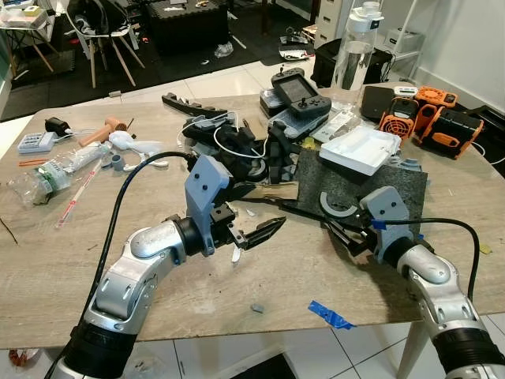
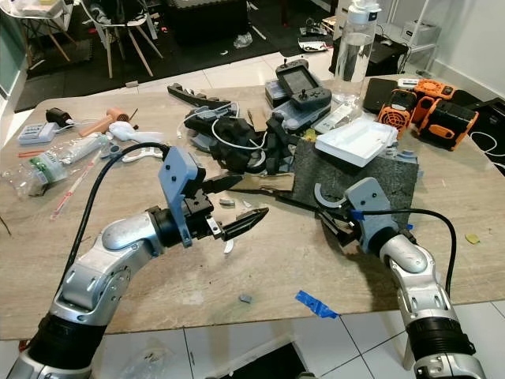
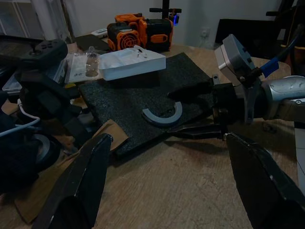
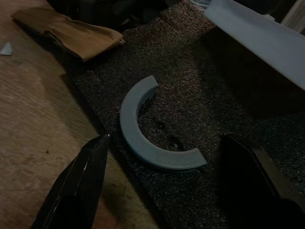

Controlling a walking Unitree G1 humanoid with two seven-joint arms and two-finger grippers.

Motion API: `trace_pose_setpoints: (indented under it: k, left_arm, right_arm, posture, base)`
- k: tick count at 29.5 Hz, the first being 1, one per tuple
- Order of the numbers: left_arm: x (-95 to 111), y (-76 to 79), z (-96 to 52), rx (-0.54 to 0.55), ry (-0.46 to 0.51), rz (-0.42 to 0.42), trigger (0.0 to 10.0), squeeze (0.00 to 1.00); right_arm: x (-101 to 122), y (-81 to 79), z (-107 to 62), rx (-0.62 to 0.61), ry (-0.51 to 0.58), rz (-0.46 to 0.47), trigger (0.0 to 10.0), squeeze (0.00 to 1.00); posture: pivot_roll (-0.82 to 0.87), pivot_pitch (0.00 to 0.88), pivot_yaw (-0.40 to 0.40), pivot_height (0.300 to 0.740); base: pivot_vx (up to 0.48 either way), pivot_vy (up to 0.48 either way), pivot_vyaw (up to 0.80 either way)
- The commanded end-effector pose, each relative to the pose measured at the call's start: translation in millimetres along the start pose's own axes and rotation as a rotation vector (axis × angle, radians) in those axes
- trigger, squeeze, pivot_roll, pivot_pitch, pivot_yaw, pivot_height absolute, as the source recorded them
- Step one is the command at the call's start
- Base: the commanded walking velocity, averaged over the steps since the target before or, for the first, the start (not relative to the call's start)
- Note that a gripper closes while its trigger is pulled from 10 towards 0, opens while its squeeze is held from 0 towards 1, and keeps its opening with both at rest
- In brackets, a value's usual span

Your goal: Picking trash to rubbish bin

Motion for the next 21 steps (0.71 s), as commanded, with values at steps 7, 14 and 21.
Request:
trace_pose_setpoints:
  k: [7, 14, 21]
  left_arm:
    - [-1, 0.3, -1.2, -0.005, -0.012, 0.013, 10.0, 0.00]
    - [0, -2.1, -0.6, 0.012, -0.009, 0.012, 10.0, 0.00]
    - [-2, -6.6, -1.0, 0.035, -0.018, 0.021, 10.0, 0.00]
  right_arm:
    - [-11, -11.4, 1.0, 0.061, -0.023, 0.027, 0.0, 0.00]
    - [-9, -16.8, -0.6, 0.061, -0.007, 0.019, 0.0, 0.00]
    - [3, -23.8, 1.8, 0.059, 0.063, 0.067, 0.0, 0.00]
  posture:
    - [-0.01, 0.125, 0.100, 0.740]
    - [-0.01, 0.116, 0.098, 0.740]
    - [0.00, 0.119, 0.096, 0.740]
  base:
    - [0.000, 0.000, 0.00]
    - [0.000, 0.000, 0.00]
    - [0.000, 0.000, 0.00]
Point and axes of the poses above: a point about 5 cm out from each wrist's last joint towards the gripper, its own z axis pointing out of the wrist towards the gripper, its own x axis along the axis of the wrist's last joint, y = z × x, the point moved 3 cm from there along z, pointing out of the wrist towards the gripper, and after that the axes turned 4 degrees about z, right-handed, at the moved point
